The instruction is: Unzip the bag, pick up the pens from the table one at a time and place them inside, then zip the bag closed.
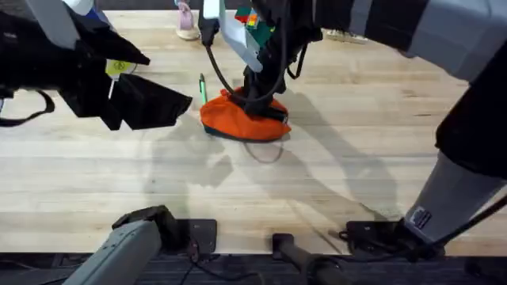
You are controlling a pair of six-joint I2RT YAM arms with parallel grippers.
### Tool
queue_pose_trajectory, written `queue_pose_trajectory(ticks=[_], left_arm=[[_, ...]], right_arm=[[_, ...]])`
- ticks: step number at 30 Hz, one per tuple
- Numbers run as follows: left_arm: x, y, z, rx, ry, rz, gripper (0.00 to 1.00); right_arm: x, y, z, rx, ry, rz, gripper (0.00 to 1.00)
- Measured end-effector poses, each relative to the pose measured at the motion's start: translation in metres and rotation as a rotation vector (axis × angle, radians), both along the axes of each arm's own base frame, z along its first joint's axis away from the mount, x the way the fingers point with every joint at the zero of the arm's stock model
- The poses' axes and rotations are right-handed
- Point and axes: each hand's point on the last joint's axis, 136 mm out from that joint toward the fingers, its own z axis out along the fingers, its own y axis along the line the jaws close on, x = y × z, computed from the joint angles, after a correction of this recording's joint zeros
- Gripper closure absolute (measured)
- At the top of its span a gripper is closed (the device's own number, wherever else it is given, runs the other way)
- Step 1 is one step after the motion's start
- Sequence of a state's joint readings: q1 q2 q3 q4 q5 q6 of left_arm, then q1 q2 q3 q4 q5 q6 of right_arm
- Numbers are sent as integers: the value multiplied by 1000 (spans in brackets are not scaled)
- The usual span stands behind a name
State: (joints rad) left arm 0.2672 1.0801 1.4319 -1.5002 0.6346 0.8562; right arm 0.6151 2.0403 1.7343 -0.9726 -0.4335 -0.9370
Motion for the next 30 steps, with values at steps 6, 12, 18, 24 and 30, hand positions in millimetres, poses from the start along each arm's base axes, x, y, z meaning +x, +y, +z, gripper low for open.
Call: queue_pose_trajectory(ticks=[6, 12, 18, 24, 30], left_arm=[[0, 0, 0, 0, 0, 0, 6], [0, 0, 0, 0, 0, 0, 6], [0, 0, 0, 0, 0, 0, 6], [0, 0, 0, 0, 0, 0, 6], [0, 0, 0, 0, 0, 0, 7]], right_arm=[[-5, -1, -3, -10, 18, 3, 10], [-10, -3, -3, -19, 37, 6, 5], [-12, -3, -3, -28, 67, -33, 5], [-14, -4, 2, -30, 103, -101, 3], [-16, -5, 26, -17, 103, -143, 5]])
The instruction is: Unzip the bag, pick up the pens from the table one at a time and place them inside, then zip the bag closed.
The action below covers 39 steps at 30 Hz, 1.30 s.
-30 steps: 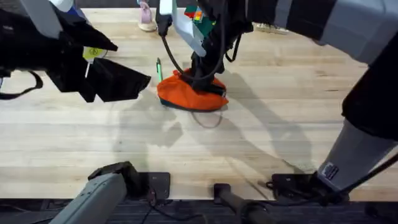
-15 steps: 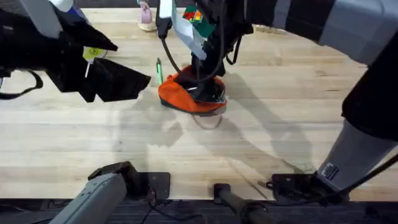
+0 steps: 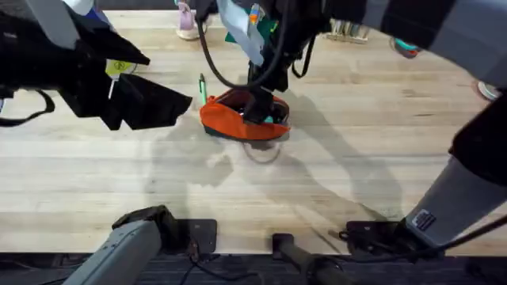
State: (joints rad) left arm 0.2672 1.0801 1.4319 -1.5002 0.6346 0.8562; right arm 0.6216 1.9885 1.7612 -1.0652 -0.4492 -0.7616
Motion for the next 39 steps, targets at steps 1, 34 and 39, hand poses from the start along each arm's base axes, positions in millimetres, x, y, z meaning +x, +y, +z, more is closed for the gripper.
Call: queue_pose_trajectory(ticks=[1, 34, 39], left_arm=[[0, 0, 0, 0, 0, 0, 6], [0, 0, 0, 0, 0, 0, 6], [0, 0, 0, 0, 0, 0, 7]], right_arm=[[1, 0, 7, 6, -5, -10, 5], [44, -39, 63, -17, 91, -604, 4], [65, -68, 55, -124, 26, -802, 4]])
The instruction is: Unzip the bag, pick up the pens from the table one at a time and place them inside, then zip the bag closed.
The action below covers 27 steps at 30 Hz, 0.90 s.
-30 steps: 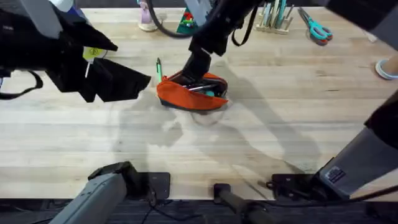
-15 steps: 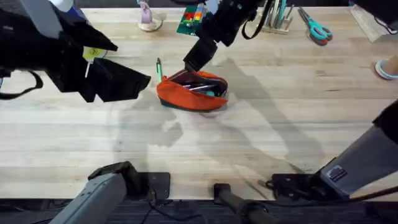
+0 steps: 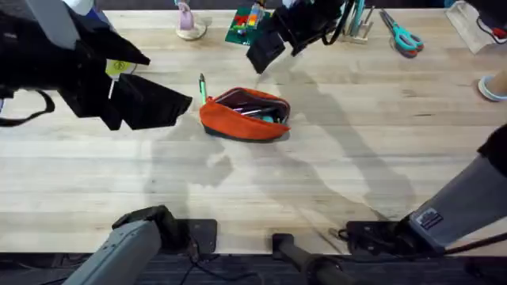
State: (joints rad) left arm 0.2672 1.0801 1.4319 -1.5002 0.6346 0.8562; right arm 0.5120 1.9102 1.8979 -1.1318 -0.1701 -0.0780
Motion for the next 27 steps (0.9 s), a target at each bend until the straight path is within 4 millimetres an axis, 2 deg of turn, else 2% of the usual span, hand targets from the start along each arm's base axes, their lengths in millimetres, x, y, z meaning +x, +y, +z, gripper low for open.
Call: queue_pose_trajectory(ticks=[4, 9, 19, 27], left_arm=[[0, 0, 0, 0, 0, 0, 7], [0, 0, 0, 0, 0, 0, 6], [0, 0, 0, 0, 0, 0, 7], [0, 0, 0, 0, 0, 0, 7]], right_arm=[[8, -14, 3, -56, -24, -75, 3], [10, -29, 18, -82, -67, -87, 3], [6, -67, 76, -43, -194, -142, 4], [5, -70, 79, -47, -202, -147, 3]])
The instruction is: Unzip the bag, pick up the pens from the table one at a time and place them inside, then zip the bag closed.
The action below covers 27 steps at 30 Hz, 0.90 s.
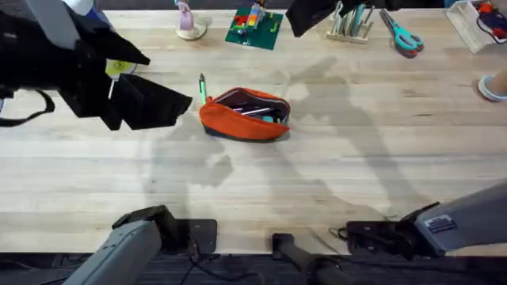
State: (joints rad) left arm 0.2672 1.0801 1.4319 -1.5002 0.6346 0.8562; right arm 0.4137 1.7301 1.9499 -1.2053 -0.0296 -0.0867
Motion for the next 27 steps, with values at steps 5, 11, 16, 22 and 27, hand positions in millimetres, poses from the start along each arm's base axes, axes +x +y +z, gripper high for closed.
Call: queue_pose_trajectory(ticks=[5, 11, 16, 22, 27], left_arm=[[5, 1, 2, 7, -26, 0, 6], [22, 12, 8, 38, -76, 61, 7], [48, 43, 3, 40, -20, 330, 8], [66, 70, -24, 3, 154, 610, 8], [73, 74, -43, -24, 260, 673, 7]], right_arm=[[-2, -1, -1, -5, 11, 0, 3], [-5, -2, -3, -10, 23, 0, 3], [-6, -2, -3, -11, 26, 0, 3], [-7, -3, -4, -14, 31, 0, 3], [-8, -4, -5, -17, 38, 0, 3]])
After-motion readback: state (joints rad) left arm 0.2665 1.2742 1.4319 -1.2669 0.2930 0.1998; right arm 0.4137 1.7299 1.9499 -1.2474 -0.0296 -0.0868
